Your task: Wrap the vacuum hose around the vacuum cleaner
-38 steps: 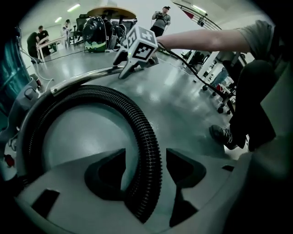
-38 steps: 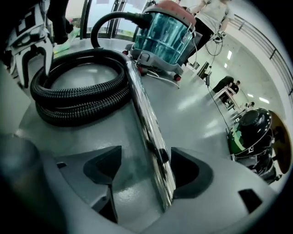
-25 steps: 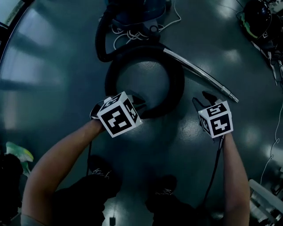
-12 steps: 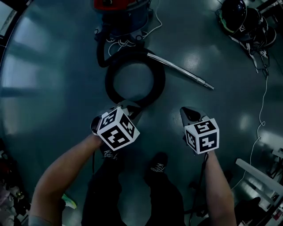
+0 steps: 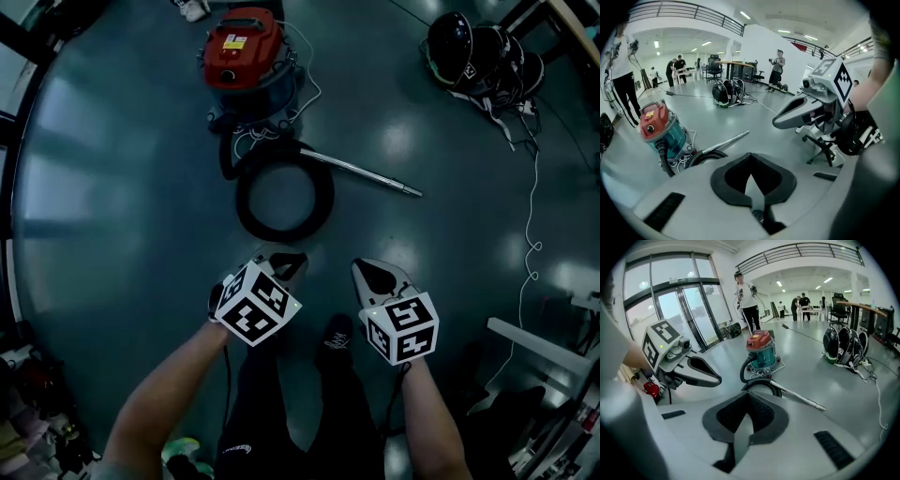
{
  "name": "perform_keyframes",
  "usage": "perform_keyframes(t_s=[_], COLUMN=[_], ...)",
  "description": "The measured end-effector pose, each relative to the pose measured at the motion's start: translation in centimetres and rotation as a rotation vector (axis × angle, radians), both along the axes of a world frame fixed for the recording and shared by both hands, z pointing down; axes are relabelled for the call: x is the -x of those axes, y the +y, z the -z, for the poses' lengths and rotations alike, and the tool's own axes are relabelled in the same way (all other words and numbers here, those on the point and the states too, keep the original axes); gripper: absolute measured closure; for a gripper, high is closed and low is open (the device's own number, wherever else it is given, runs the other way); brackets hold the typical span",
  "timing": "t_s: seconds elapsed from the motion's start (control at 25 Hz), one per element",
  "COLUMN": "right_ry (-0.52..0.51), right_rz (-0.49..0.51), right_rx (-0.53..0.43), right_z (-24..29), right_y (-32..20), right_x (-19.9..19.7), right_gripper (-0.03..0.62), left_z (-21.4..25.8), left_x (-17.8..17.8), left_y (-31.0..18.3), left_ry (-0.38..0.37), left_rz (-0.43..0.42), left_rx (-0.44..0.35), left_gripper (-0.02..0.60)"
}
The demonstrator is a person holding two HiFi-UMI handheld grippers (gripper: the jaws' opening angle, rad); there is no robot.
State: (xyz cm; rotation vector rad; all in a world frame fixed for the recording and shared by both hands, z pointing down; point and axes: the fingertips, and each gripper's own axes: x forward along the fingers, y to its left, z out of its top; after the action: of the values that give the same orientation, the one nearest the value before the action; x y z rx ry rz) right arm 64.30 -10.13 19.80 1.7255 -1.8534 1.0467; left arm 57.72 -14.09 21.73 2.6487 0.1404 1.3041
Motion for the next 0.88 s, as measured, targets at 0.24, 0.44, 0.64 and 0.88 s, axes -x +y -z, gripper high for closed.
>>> perform_keyframes(t_s=[0.24,0.44,0.64,0.88], right_ry=[-0.009,-0.013,0.005,0.040], right_rz=[-0.050,-0.070,-0.131,-0.182], right_rx=[-0.009,0.000,-0.018,-0.082], right_z=[7.7,14.2,19.7,27.2], right_y=[0.6,1.2,1.4,1.2], right_x=[2.7,6.1,8.0,10.1], right_gripper=[0.591,0.591,0.591,0.591], left_z=[8.7,14.1,18.5,25.8], left_x=[1.9,4.4,7.5,9.0], left_y=[-0.6,0.1,1.1,0.5], left_ry=[0.039,0.050,0.051,0.110], left_rz=[0.031,0.039,0.062,0.084], left_rx=[0.029,0.044,0.110,0.101], left_gripper=[0.575,0.575,0.575,0.575])
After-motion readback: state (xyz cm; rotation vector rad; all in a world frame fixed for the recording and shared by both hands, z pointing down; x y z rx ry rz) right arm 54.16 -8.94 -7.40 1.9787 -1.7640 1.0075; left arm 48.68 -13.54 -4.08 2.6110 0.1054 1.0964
